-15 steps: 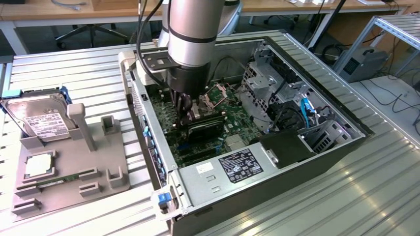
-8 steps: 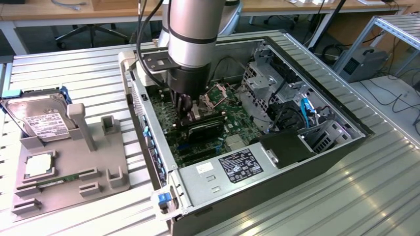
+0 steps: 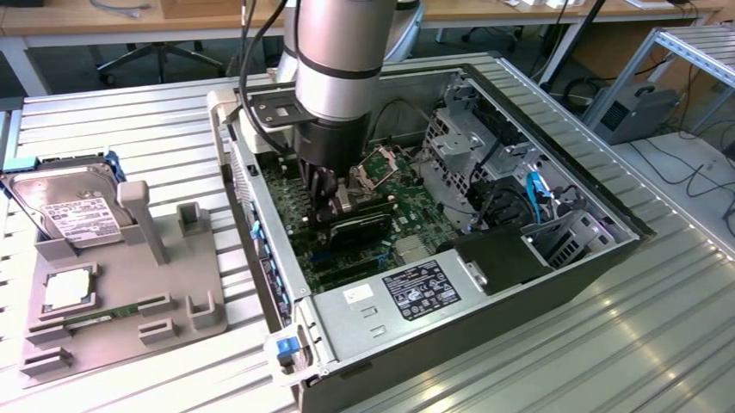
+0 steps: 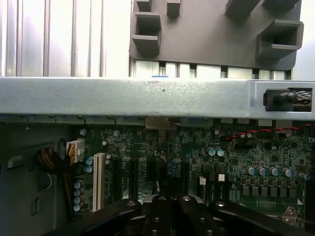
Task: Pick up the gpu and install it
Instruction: 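Press down on the gpu until it lock into place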
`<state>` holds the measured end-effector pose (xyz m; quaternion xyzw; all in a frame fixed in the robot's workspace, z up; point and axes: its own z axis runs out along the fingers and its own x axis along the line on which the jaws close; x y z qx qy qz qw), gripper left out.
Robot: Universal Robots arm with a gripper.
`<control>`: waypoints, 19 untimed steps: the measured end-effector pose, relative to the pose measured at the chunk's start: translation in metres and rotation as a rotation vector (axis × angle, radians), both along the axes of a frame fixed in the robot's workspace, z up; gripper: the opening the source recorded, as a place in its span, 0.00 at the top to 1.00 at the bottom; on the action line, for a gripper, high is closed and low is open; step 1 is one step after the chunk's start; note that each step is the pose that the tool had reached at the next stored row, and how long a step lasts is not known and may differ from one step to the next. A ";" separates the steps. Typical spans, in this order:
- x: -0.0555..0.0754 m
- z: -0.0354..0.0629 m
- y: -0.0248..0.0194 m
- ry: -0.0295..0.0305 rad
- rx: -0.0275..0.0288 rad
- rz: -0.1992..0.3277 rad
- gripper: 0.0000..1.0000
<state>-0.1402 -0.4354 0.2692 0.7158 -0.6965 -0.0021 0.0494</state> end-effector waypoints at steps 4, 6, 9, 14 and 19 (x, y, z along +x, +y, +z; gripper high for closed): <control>-0.003 -0.0001 0.0000 -0.0004 0.0003 0.000 0.89; -0.005 0.0000 0.0000 0.0001 0.0000 0.000 0.89; -0.005 0.0075 0.0002 -0.0002 -0.0003 0.000 0.89; 0.005 0.0010 0.0003 0.0163 -0.0031 0.000 0.89; 0.032 0.0137 0.0004 0.0340 -0.0041 0.000 0.89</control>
